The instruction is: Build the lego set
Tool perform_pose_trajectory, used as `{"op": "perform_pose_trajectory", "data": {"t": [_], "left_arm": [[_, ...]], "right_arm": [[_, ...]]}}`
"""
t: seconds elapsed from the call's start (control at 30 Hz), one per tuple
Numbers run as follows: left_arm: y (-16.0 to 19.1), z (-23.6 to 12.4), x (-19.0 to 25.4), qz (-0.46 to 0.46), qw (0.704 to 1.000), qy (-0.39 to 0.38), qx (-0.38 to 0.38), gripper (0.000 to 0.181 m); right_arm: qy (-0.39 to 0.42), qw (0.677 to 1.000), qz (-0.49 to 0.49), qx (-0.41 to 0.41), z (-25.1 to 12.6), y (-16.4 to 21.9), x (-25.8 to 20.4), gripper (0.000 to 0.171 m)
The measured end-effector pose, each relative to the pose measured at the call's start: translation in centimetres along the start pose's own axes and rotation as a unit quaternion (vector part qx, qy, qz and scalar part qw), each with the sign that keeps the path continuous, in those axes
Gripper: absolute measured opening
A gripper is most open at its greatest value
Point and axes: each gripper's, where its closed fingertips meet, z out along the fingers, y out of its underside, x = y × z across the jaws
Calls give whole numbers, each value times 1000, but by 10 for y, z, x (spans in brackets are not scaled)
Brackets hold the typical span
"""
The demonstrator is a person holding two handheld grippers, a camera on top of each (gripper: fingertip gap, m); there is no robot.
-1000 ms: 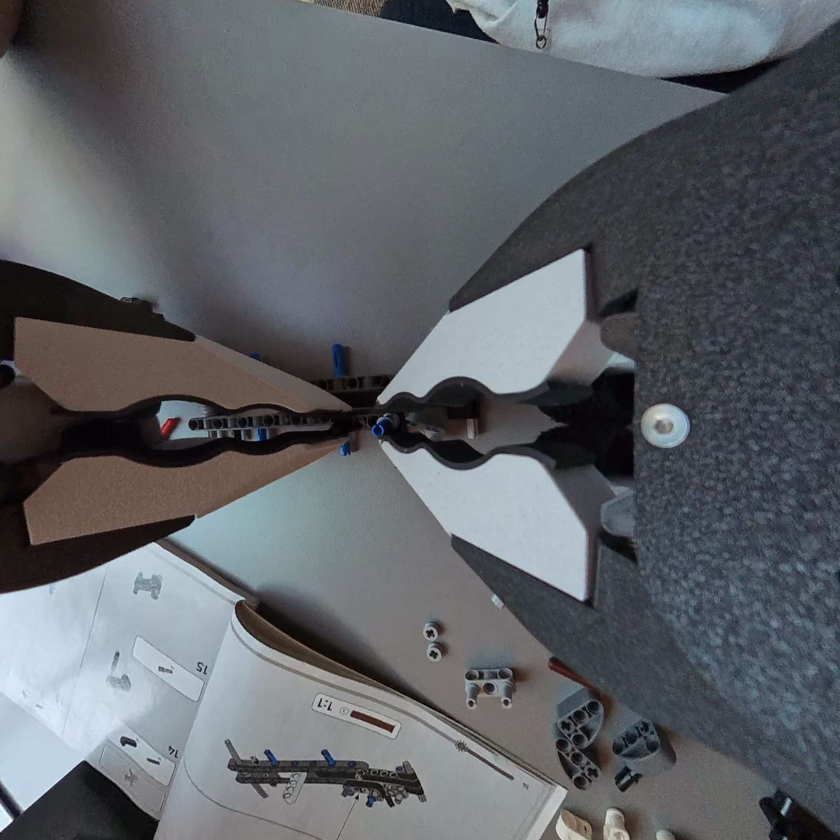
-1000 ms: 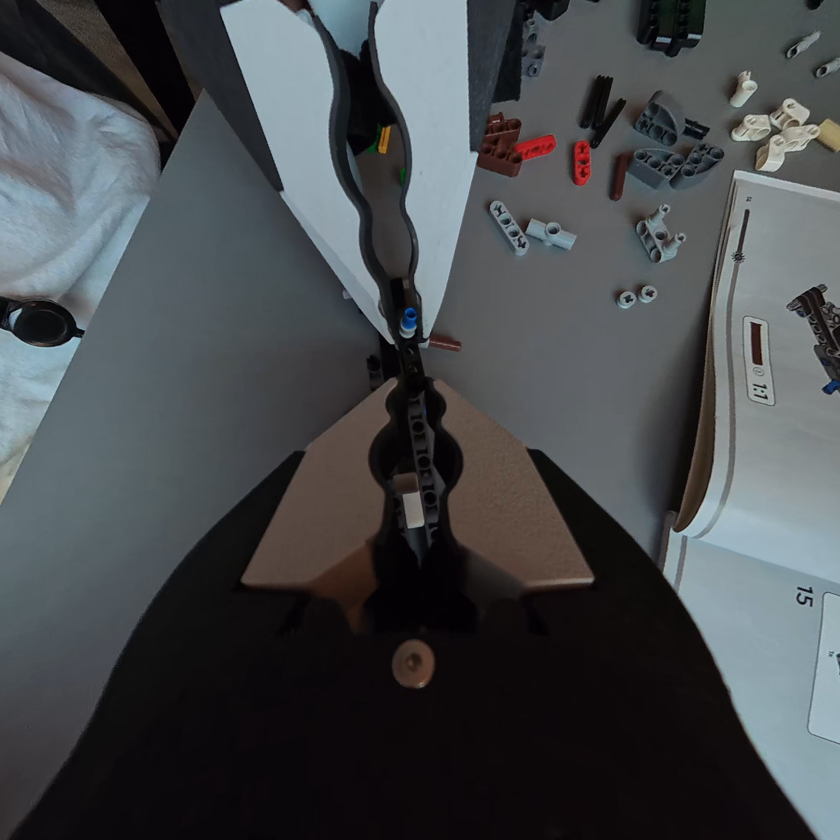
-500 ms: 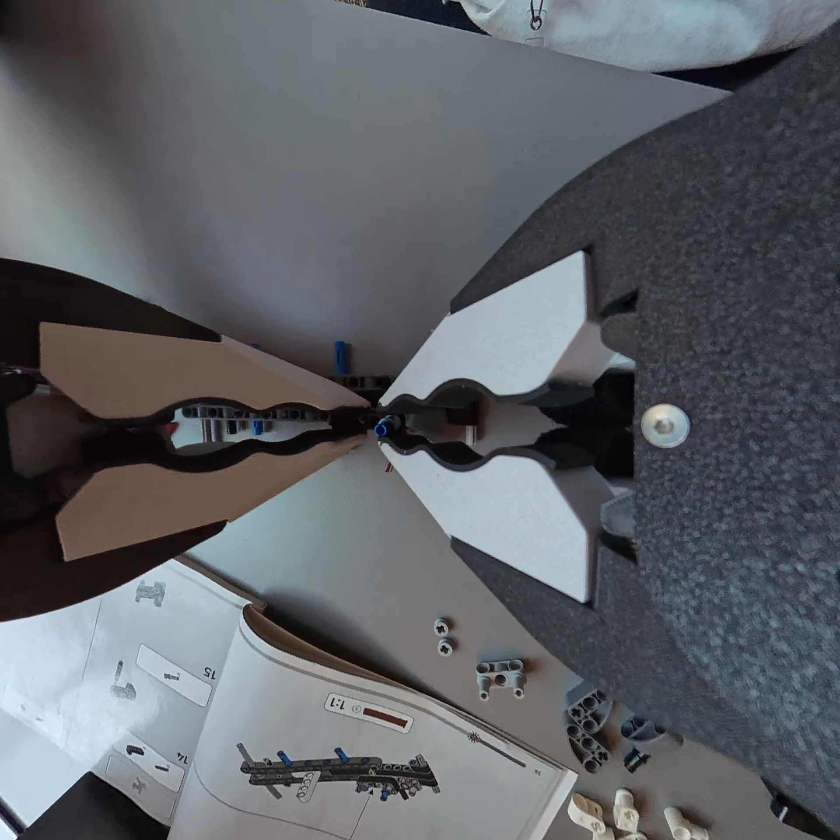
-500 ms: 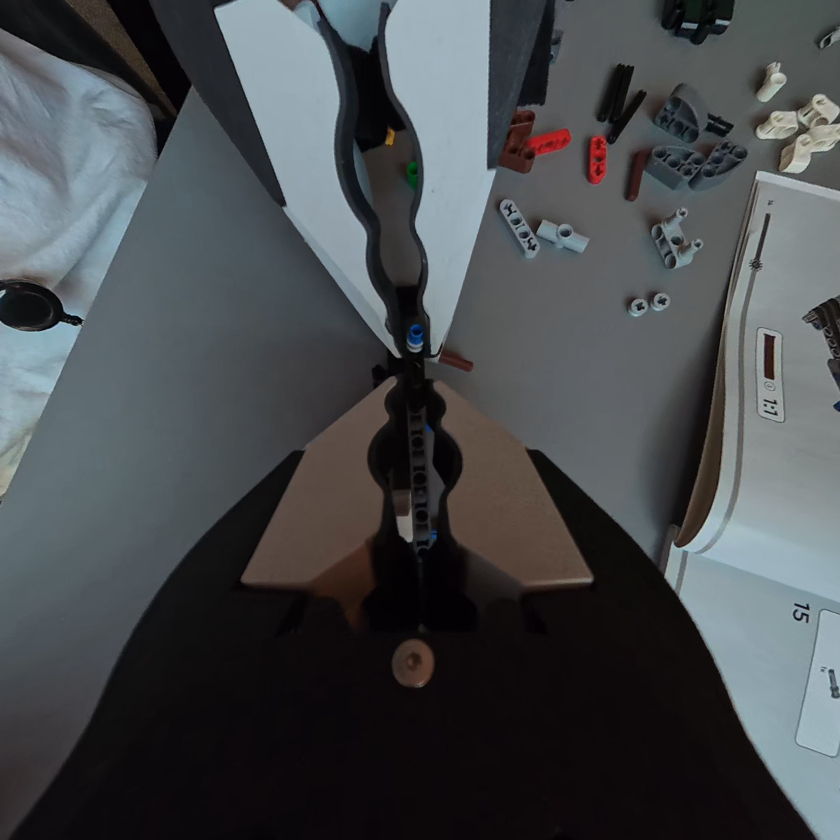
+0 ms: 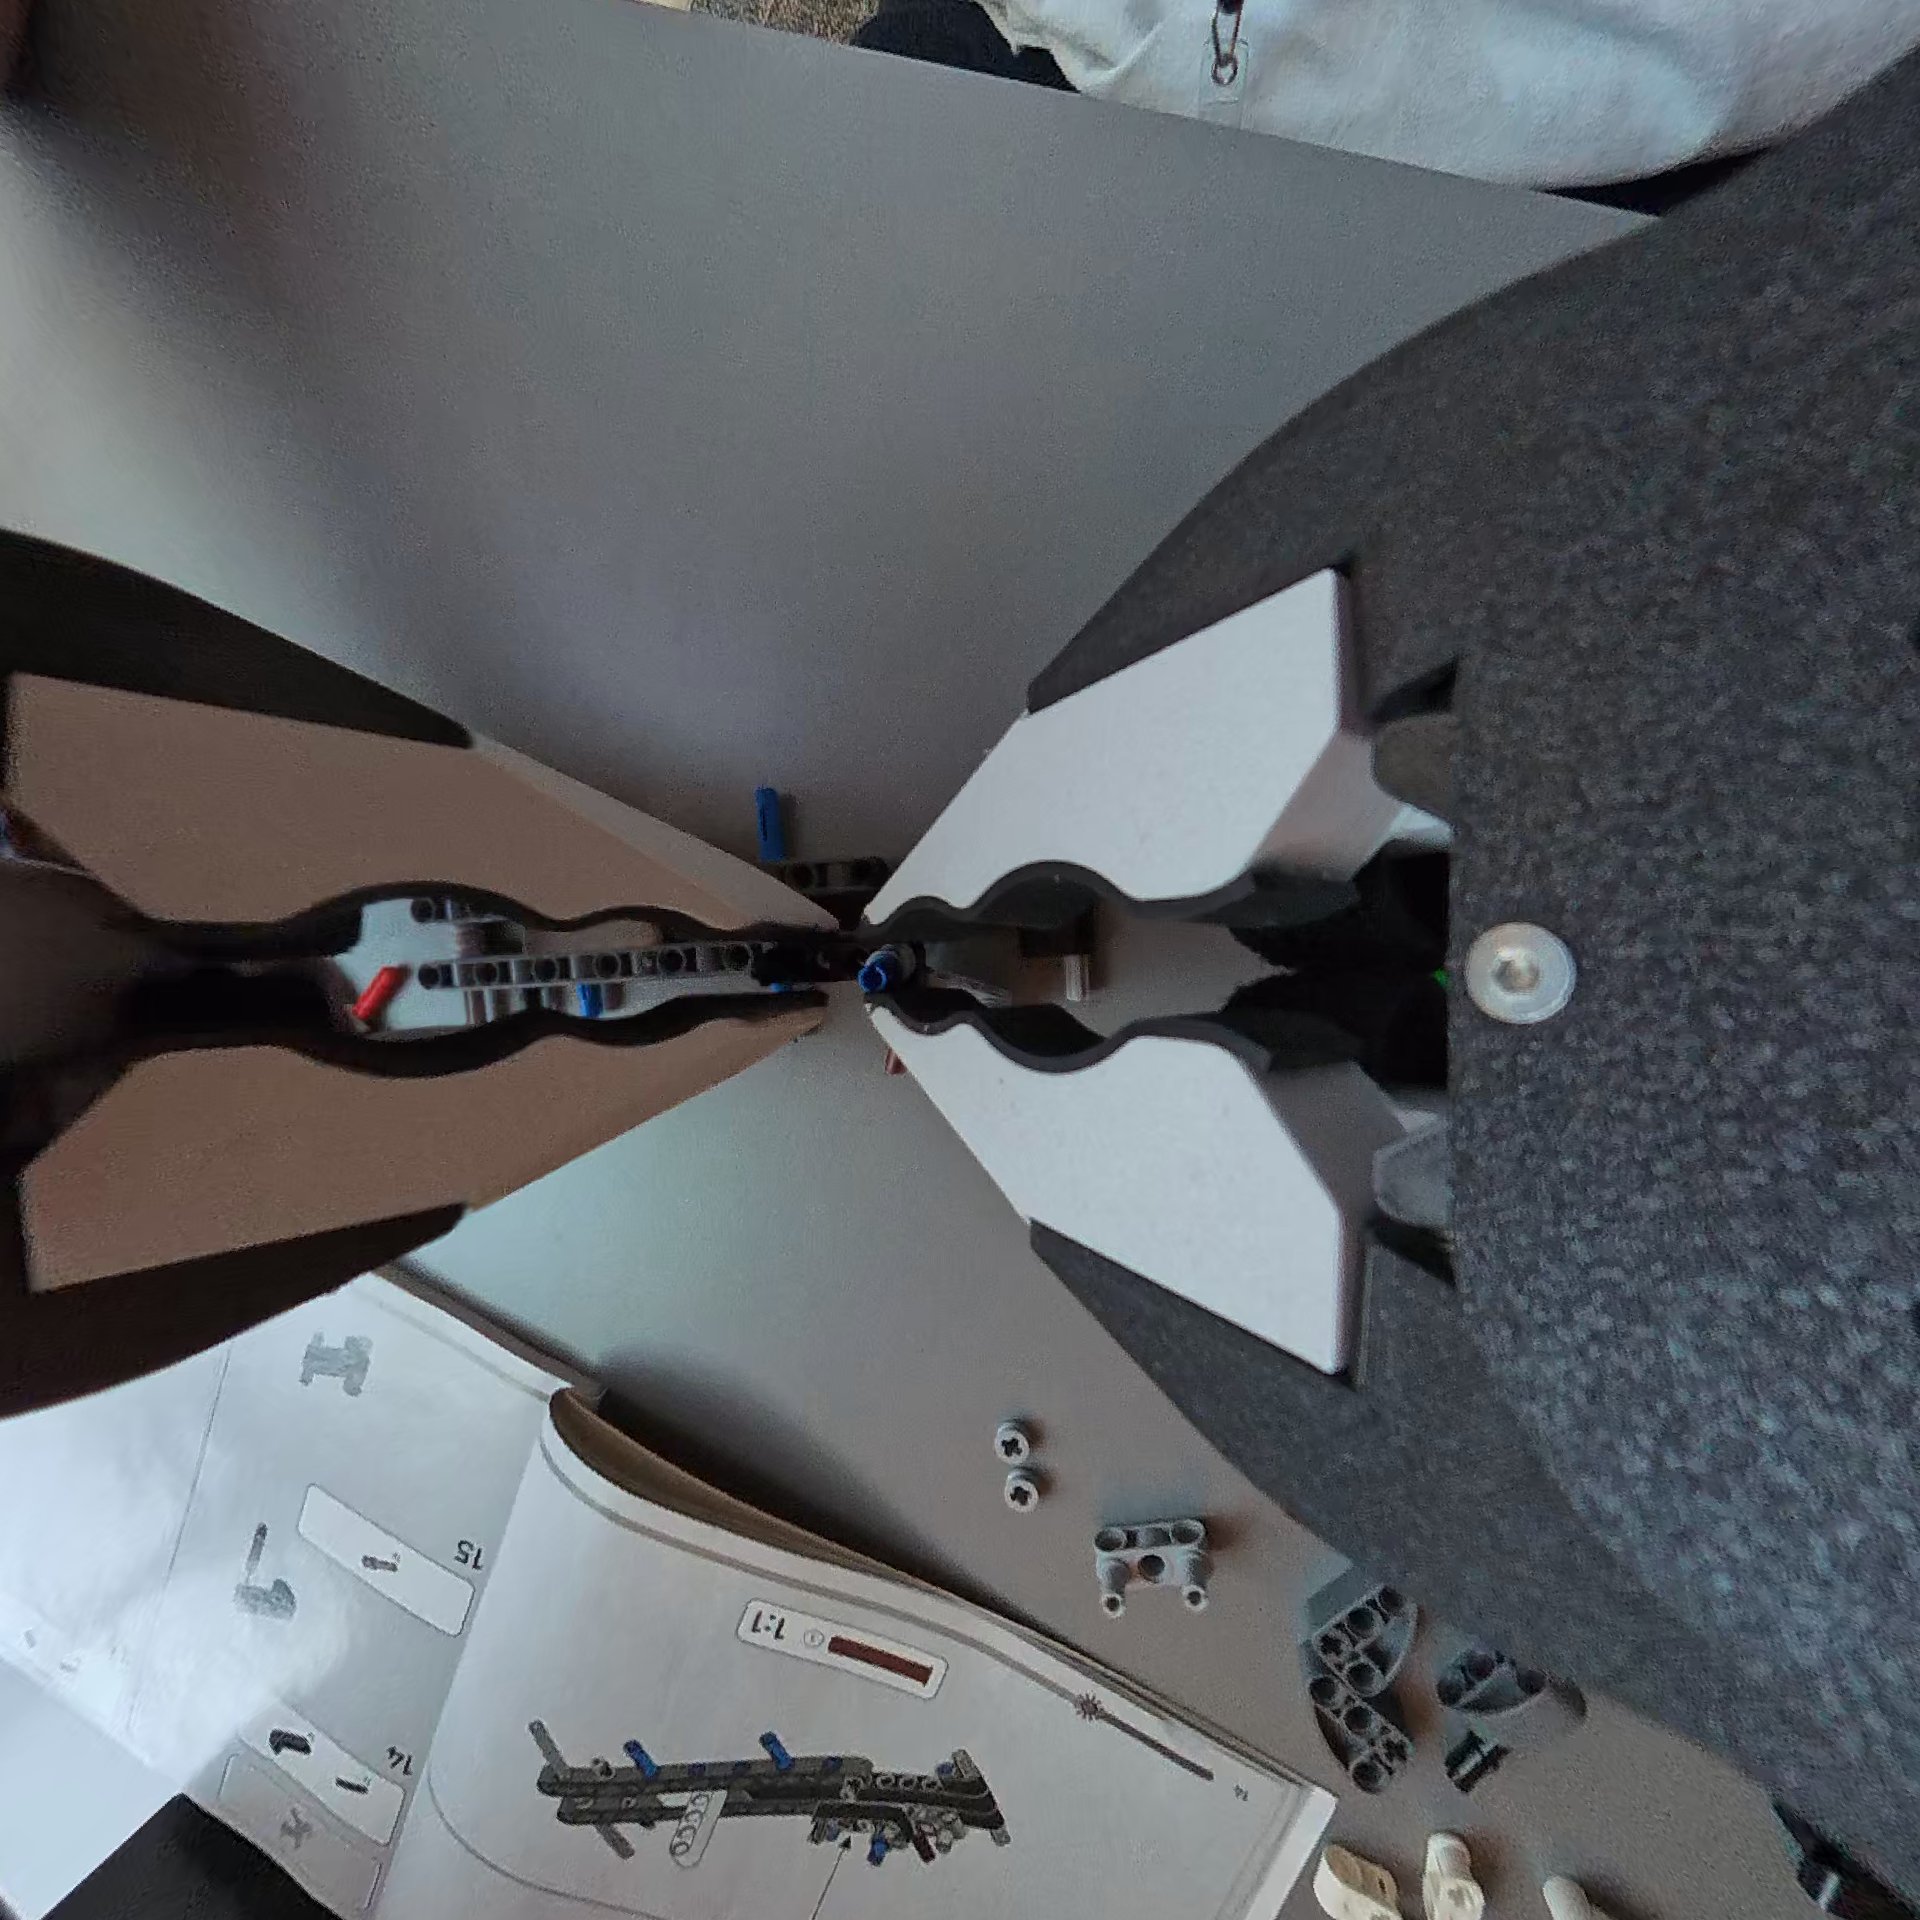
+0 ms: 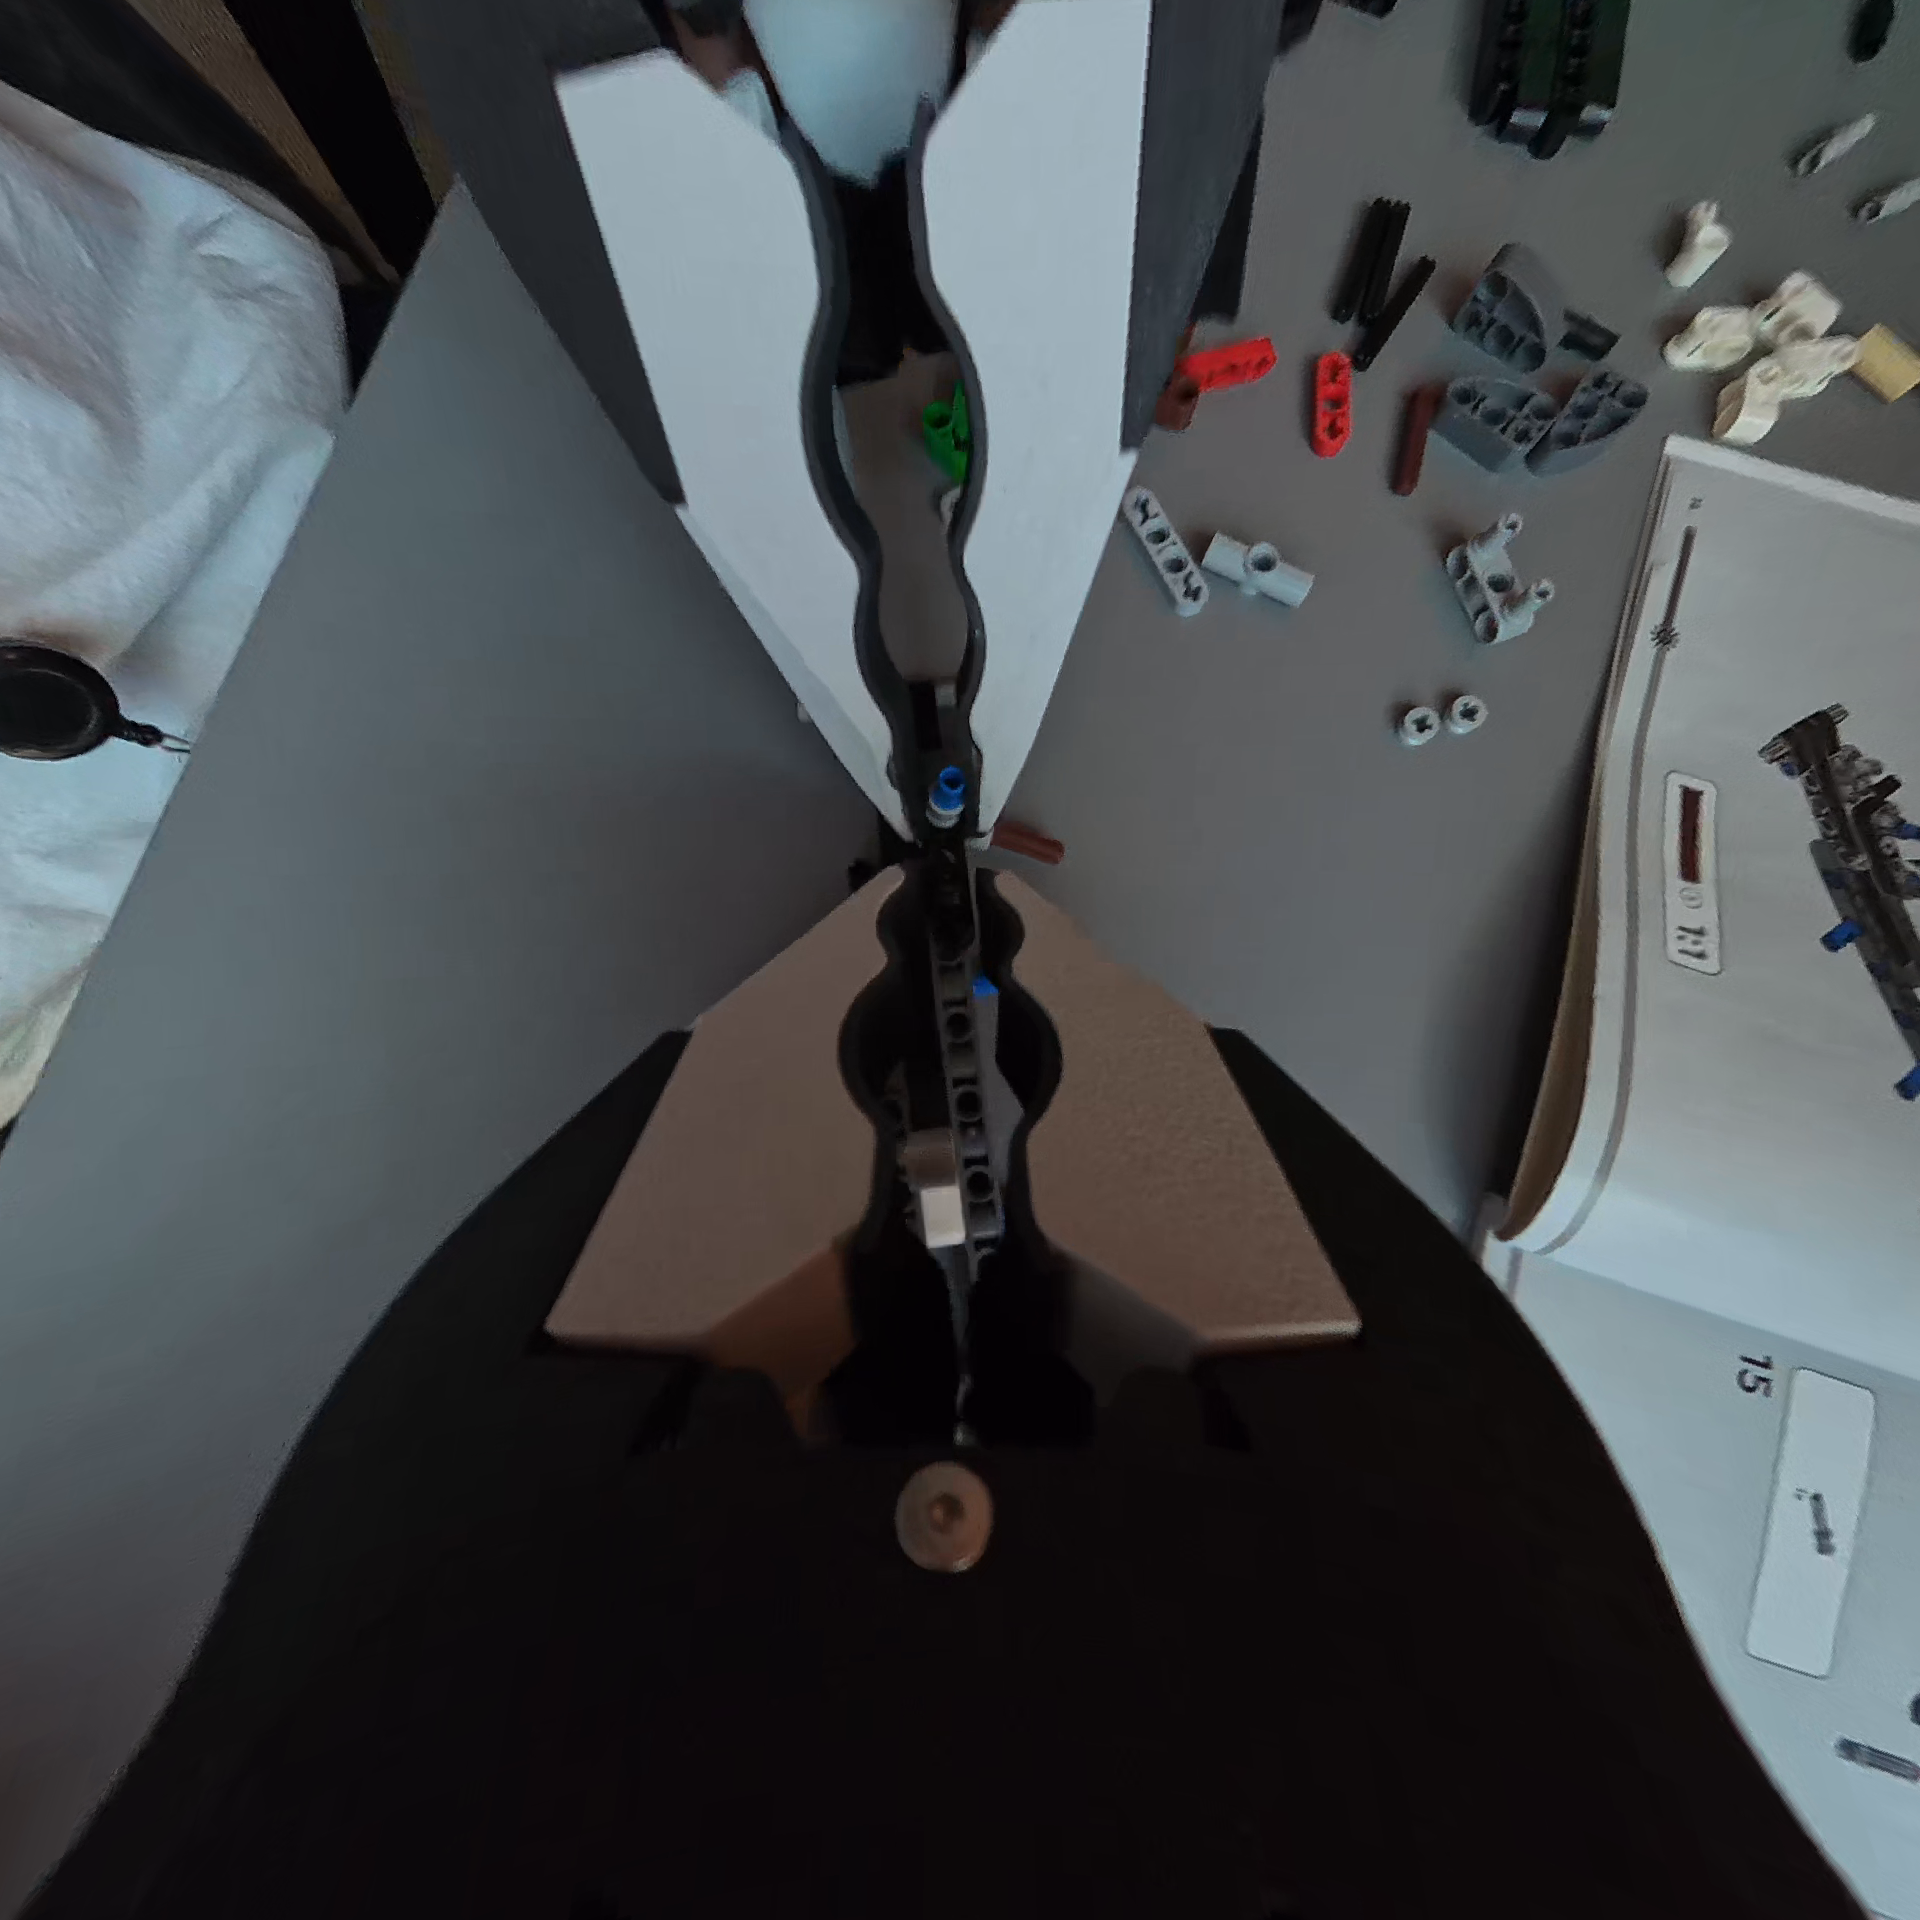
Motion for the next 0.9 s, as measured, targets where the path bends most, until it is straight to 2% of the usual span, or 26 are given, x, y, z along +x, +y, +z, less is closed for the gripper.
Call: {"op": "perform_pose_trajectory", "data": {"t": [0.03,0.1,0.2,0.33,0.37,0.9], "left_arm": [[0,0,0,3,1000,-3,-3,5],[-1,0,1,6,1000,-6,-4,6],[-1,1,1,3,1000,-7,-3,6],[-1,1,1,3,1000,-7,-2,6],[-2,1,1,3,1000,-6,-1,6],[-2,2,4,14,1000,-13,-3,6]], "right_arm": [[2,1000,-3,17,-7,-9,0,6],[3,1000,-2,18,-16,-16,4,0],[-31,999,-2,-38,-5,0,1,0],[-44,999,-6,-23,-4,-5,-2,0],[-41,998,-4,-45,-2,2,-1,0],[-48,997,-3,-63,-2,1,0,0]]}}
